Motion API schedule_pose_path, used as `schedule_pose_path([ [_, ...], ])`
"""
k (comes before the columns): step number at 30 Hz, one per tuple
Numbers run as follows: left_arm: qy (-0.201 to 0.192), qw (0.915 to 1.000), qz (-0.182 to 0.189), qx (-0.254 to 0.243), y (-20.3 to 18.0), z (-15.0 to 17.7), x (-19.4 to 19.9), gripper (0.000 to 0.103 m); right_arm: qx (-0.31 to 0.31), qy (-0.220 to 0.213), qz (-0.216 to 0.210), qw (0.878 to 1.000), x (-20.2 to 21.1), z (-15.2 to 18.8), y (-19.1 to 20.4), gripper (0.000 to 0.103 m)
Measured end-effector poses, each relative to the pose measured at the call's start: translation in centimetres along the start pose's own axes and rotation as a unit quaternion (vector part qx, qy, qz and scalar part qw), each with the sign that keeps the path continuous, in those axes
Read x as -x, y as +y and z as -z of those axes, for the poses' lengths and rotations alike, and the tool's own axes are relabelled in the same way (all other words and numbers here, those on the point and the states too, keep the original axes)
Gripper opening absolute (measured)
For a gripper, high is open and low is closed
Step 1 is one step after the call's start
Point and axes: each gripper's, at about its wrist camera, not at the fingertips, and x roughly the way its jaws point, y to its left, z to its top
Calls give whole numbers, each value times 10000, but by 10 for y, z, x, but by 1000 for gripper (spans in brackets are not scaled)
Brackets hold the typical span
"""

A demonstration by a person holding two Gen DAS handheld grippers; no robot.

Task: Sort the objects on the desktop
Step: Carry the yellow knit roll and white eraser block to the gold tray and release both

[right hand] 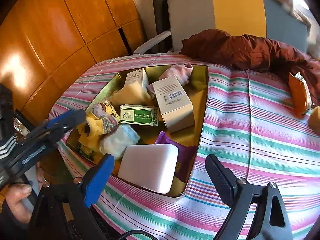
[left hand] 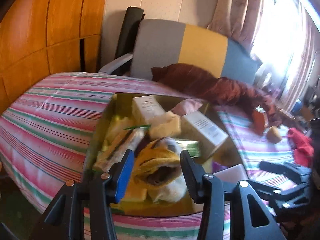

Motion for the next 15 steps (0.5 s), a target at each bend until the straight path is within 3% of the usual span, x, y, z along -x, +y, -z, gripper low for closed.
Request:
schedule_pose_path([
  [15, -218, 9978, -195, -596, -35, -20, 18, 56, -242, -131, 299, 9992, 17, 6, -29, 96],
])
